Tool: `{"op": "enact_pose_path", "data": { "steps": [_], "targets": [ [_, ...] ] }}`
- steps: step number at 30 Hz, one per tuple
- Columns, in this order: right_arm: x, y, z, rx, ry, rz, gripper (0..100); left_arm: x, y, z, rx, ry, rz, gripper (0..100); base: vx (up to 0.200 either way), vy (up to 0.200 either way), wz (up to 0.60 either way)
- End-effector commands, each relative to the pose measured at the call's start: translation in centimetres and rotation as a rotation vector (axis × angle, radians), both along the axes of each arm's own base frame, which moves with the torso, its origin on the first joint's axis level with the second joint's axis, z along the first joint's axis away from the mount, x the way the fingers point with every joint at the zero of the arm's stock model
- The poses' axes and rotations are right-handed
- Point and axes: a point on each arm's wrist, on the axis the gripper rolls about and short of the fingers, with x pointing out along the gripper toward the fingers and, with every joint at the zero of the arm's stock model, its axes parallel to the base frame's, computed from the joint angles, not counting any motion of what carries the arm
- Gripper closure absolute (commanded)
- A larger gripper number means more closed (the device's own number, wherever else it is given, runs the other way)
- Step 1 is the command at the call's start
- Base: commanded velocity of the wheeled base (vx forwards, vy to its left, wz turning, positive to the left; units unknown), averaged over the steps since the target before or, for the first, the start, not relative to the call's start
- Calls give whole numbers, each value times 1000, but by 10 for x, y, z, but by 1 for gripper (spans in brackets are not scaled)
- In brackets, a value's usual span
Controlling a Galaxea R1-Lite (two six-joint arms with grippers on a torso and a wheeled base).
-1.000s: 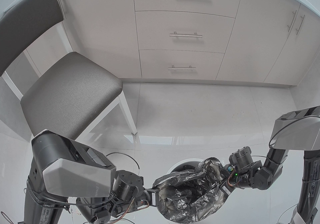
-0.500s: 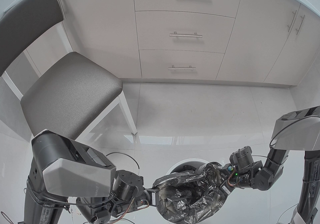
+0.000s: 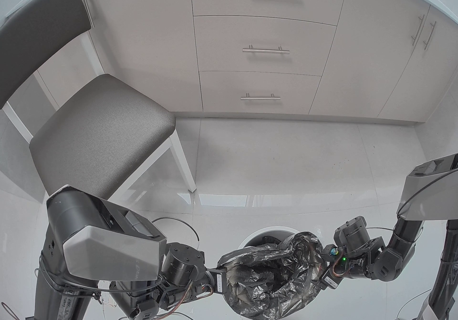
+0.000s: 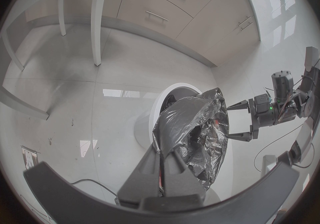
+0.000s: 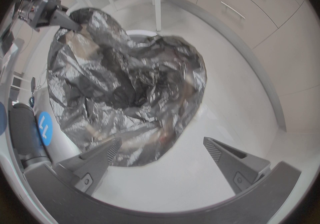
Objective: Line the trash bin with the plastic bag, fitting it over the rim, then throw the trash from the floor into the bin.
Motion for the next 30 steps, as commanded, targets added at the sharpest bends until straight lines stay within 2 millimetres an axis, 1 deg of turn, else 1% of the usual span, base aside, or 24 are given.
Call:
{"op": "enact_pose_path", "data": {
  "steps": [1,4,5,6,7,8,11,17,24,28,30],
  "targets": [
    [-11,-14,-3,-70,20,-65,0,0,0,-1,1,1,1,100,0,0,0],
    [-4,-22,-3,-58,8,-109,0,0,0,-1,2,2,0,100,0,0,0],
    [-4,-22,-3,-58,8,-109,0,0,0,-1,2,2,0,100,0,0,0],
    [0,-23,-6,-44,-9,-121,0,0,0,-1,2,2,0,100,0,0,0],
    [0,-23,-6,-44,-9,-121,0,0,0,-1,2,2,0,100,0,0,0],
    [4,-22,-12,-33,-32,-124,0,0,0,-1,2,2,0,100,0,0,0],
    [8,-20,-19,-18,-59,-122,0,0,0,-1,4,0,3,100,0,0,0],
    [13,-17,-22,2,-76,-124,0,0,-1,-1,4,-2,3,100,0,0,0],
    [13,-18,-23,1,-71,-132,0,0,-1,-1,4,-2,3,100,0,0,0],
    [10,-22,-22,-20,-72,-154,0,0,-1,-1,4,-2,3,100,0,0,0],
    [0,-27,-23,-74,-54,-163,0,0,-1,-2,6,0,4,100,0,0,0]
  ]
}}
